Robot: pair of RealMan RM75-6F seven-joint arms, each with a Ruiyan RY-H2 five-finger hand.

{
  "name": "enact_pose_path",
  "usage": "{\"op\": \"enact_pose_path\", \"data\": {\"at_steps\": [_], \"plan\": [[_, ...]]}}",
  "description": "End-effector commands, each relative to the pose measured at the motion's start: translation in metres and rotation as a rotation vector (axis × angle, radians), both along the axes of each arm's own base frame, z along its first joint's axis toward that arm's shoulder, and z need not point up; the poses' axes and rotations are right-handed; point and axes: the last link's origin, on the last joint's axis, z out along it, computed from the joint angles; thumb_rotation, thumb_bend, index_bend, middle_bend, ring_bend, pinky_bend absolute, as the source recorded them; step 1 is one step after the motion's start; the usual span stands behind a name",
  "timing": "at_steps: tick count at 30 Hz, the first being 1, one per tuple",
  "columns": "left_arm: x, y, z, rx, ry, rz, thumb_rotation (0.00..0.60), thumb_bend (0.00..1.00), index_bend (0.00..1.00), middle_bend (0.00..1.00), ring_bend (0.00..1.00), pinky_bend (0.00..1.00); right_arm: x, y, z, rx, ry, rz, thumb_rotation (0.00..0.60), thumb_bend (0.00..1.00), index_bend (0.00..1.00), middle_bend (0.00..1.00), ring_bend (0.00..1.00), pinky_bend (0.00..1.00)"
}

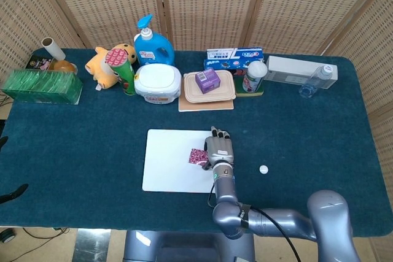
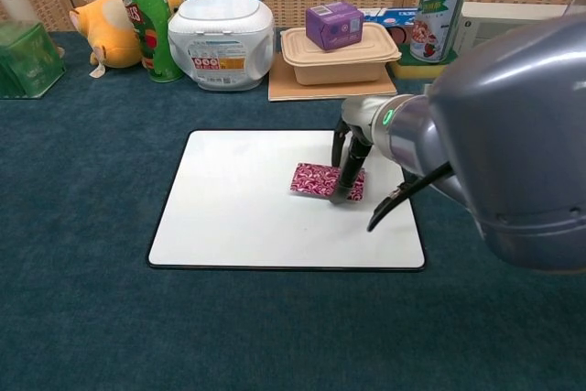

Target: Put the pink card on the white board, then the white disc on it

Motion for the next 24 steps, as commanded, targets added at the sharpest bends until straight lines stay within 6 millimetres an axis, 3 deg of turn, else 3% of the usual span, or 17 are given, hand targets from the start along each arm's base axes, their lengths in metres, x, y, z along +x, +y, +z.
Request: {"op": "enact_pose_path", "data": {"at_steps": [1, 12, 15, 19, 24], "plan": [[0.000, 0.000, 0.000, 0.000, 0.001, 0.001, 0.600, 0.07, 0.00, 0.00, 0.00, 0.00, 0.008, 0.003, -0.002, 0.011, -0.015, 0.010, 0.600, 0.22, 0.46, 0.03, 0.00, 0.00], [-0.001, -0.001, 0.001, 0.002, -0.003, 0.003, 0.600, 0.07, 0.00, 0.00, 0.00, 0.00, 0.028, 0.003, -0.004, 0.003, -0.020, 0.033, 0.600, 0.22, 0.43, 0.02, 0.00, 0.00], [-0.001, -0.001, 0.002, 0.004, -0.006, 0.004, 0.600, 0.07, 0.00, 0.00, 0.00, 0.00, 0.028, 0.002, -0.003, -0.003, -0.036, 0.034, 0.600, 0.17, 0.32, 0.01, 0.00, 0.00], [-0.002, -0.001, 0.002, 0.004, -0.008, 0.005, 0.600, 0.07, 0.00, 0.00, 0.00, 0.00, 0.027, 0.002, 0.000, 0.004, -0.056, 0.056, 0.600, 0.08, 0.10, 0.00, 0.00, 0.00], [-0.002, -0.001, 0.003, 0.005, -0.012, 0.003, 0.600, 0.07, 0.00, 0.00, 0.00, 0.00, 0.025, 0.000, 0.016, -0.034, -0.066, 0.098, 0.600, 0.07, 0.08, 0.00, 0.00, 0.00]]}}
